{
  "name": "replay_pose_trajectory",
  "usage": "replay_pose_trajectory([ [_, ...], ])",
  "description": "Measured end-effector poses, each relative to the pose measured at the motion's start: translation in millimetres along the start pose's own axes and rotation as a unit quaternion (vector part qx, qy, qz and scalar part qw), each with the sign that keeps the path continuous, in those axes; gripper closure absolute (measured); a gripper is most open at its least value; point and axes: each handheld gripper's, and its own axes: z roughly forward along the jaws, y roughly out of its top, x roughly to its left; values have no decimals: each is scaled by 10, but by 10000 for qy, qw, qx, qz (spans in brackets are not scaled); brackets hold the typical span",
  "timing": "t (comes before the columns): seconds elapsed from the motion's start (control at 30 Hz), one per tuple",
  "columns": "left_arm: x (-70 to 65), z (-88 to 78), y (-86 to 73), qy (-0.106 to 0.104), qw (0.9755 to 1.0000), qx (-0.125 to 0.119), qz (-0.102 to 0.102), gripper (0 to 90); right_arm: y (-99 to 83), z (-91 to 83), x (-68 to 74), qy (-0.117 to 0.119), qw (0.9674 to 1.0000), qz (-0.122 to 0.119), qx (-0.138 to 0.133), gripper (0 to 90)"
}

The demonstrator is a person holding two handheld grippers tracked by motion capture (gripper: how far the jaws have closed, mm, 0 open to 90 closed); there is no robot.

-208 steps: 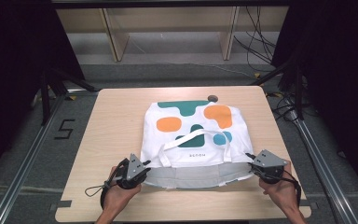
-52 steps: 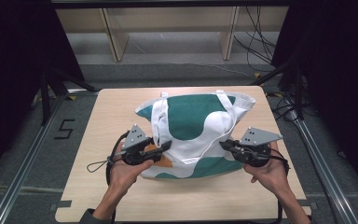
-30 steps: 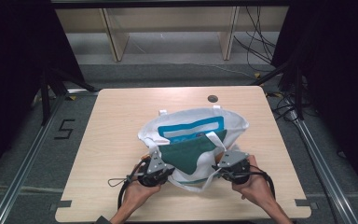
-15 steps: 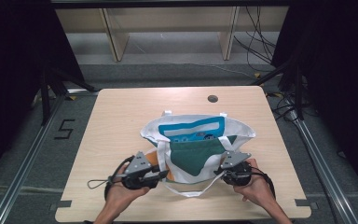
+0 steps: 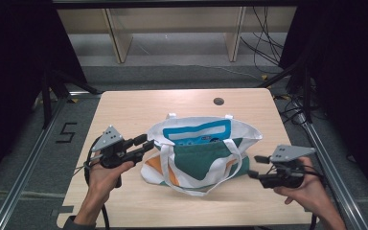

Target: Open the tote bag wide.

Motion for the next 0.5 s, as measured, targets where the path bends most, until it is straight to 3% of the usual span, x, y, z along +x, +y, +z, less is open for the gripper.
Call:
replay_pose_trajectory([
  [0.03, 7, 45, 7, 20, 10000, -2, -38, 619, 57, -54, -14, -101, 9997, 72, -203, 440],
  [0.1, 30, 175, 16, 70, 10000, 59, 7, 623, 163, -86, -60, -247, 9981, -3, -564, 435],
  [0.23, 79, 352, -32, 100, 9997, 170, -151, 638, 395, 26, -117, -286, 9949, 93, -964, 398],
  [0.4, 74, 442, -143, -11, 9990, 410, -162, 672, 592, 302, -103, 103, 9953, -227, -939, 354],
  [0.43, 56, 436, -170, -4, 9988, 475, -105, 693, 616, 351, -82, 186, 9964, -211, -804, 348],
  [0.5, 24, 424, -233, -89, 9983, 581, 1, 739, 615, 427, -47, 296, 9972, -424, -541, 390],
])
